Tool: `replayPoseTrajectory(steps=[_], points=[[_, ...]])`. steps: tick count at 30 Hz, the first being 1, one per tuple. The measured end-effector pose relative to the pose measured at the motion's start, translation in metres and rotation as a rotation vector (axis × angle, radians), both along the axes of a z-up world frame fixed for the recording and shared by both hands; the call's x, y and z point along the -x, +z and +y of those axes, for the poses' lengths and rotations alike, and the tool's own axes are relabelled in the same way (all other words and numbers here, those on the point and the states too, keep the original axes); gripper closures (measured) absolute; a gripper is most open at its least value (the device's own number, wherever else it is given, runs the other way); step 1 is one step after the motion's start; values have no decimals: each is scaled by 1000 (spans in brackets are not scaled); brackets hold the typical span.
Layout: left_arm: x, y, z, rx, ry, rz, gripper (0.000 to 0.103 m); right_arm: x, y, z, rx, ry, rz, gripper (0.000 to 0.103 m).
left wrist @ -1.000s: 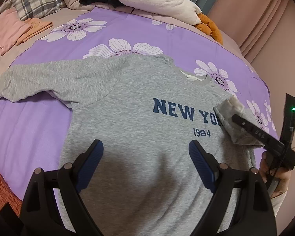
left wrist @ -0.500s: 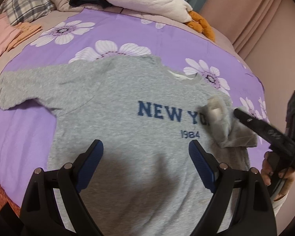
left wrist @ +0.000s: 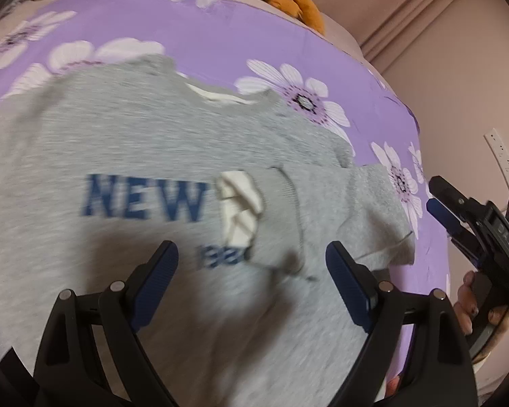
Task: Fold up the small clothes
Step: 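Grasp the laid sleeve near its cuff with the left gripper while the right gripper releases and withdraws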
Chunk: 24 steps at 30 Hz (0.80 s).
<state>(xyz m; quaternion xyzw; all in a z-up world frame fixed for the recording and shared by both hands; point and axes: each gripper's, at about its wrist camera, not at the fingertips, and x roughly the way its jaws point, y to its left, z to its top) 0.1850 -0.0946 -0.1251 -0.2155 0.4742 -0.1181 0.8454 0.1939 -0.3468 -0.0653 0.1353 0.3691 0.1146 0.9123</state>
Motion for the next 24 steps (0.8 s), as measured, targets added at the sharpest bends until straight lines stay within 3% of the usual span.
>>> replayPoseTrajectory(steps=[3, 5, 6, 7, 8, 12, 16, 20, 24], points=[[-16, -13, -12, 72, -24, 44, 26, -2, -2, -10, -16, -17, 9, 37], [-22, -21, -16, 101, -16, 68, 28, 0, -2, -18, -25, -25, 11, 37], [-22, -21, -18, 88, -7, 58, 34, -1, -3, -21, -29, -29, 12, 37], [-23, -20, -21, 61, -5, 43, 51, -1, -3, -24, -34, -34, 15, 37], [-24, -20, -24, 30, -10, 32, 59, -1, -4, -26, -38, -38, 16, 37], [-24, -20, -27, 15, -14, 14, 74, -2, -6, -32, -57, -51, 21, 37], [-20, -4, -30, -21, -3, -43, 77, -4, -7, -32, -54, -42, 25, 37], [-17, 33, -23, -86, 12, -157, 77, -6, -10, -29, -55, -30, 37, 37], [-21, 55, -4, -131, 38, -203, 77, -9, -13, -25, -59, -9, 48, 37]])
